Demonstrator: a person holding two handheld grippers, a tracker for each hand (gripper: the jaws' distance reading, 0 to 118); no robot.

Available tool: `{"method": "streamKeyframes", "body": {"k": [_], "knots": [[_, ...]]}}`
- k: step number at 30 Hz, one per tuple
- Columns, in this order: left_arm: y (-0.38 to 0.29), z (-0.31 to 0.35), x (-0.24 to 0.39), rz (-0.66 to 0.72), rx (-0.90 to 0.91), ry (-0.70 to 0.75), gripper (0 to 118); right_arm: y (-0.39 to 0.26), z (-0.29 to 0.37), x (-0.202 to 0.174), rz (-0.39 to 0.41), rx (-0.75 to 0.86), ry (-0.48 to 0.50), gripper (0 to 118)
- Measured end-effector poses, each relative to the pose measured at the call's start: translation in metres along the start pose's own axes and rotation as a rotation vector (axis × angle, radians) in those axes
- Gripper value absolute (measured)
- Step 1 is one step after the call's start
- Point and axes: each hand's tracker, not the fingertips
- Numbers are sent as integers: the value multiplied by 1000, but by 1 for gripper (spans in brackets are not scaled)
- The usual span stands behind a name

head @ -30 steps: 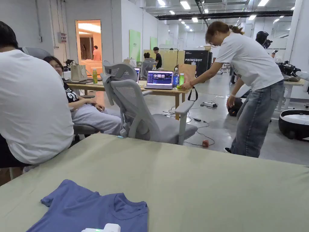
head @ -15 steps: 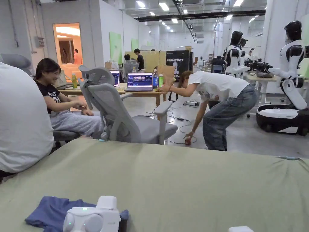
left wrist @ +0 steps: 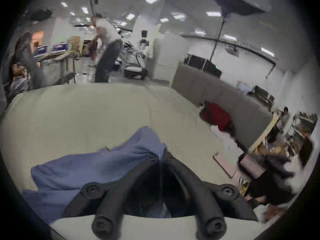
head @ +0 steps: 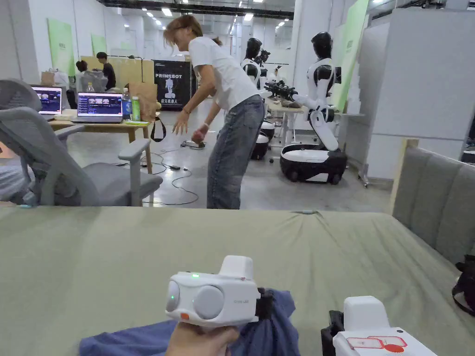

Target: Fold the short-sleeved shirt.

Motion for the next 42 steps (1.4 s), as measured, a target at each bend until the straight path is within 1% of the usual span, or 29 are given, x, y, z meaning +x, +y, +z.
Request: {"method": "streamKeyframes", "body": {"k": [1,2,3,5,6,7,8,9,10,11,12,13,14,16,18,19,20,22,23,25,26,29,31,33,35,38,40,41,42], "knots": [[-14,-26,8,-24,-56,26,1,-5,0,10,-5,-11,-15,0],[-29,-51,12,-19,-117,54,1,-10,0,19,-13,-22,-25,0],[-45,-70,10,-7,-173,58,1,-15,0,26,-20,-30,-32,0],[-77,-101,2,71,-261,81,1,-23,-4,37,-34,-52,-42,0],[-90,-112,1,67,-290,101,1,-26,-5,41,-38,-59,-44,0],[-99,-118,0,55,-292,139,6,-28,-7,43,-41,-64,-45,0],[-103,-118,1,45,-255,156,6,-29,-8,45,-43,-68,-44,0],[-104,-115,0,52,-216,170,9,-30,-8,46,-45,-70,-41,0],[-100,-106,1,67,-180,167,20,-30,-8,45,-44,-68,-37,0],[-93,-98,1,60,-146,163,47,-29,-9,45,-45,-68,-35,0],[-87,-87,3,28,-106,165,78,-27,-9,42,-46,-68,-32,0],[-80,-71,6,-16,-53,175,102,-26,-9,40,-48,-66,-24,0],[-71,-44,11,-54,11,203,103,-24,-8,36,-48,-60,-18,0],[-64,-4,11,-77,99,252,97,-22,-9,27,-44,-50,-4,0],[-63,46,10,-66,165,269,96,-21,-10,16,-34,-44,11,0],[-66,63,7,-57,171,299,88,-21,-11,10,-31,-42,15,0],[-72,80,5,-65,185,332,70,-21,-11,4,-31,-40,24,0],[-85,102,-3,-108,208,434,0,-21,-11,-7,-37,-31,41,0],[-94,113,-5,-124,207,472,0,-21,-12,-13,-39,-31,50,0],[-109,136,-20,-99,173,403,0,-22,-13,-24,-39,-30,74,0],[-113,146,-34,-54,145,403,0,-22,-14,-30,-36,-31,81,0],[-119,179,-83,21,109,495,0,-23,-20,-46,-23,-41,109,0],[-120,188,-131,101,25,557,0,-24,-24,-56,-15,-51,130,0],[-120,192,-179,188,-95,528,0,-25,-28,-64,-2,-56,147,0],[-117,187,-222,229,-184,616,0,-25,-34,-72,12,-64,158,0],[-106,184,-261,374,-185,598,0,-24,-43,-79,15,-75,170,0],[-99,172,-280,350,-188,662,0,-25,-50,-80,20,-84,168,0],[-97,165,-289,351,-193,676,9,-25,-54,-80,23,-89,167,0],[-97,161,-284,349,-214,675,34,-26,-57,-80,25,-94,167,0]]}}
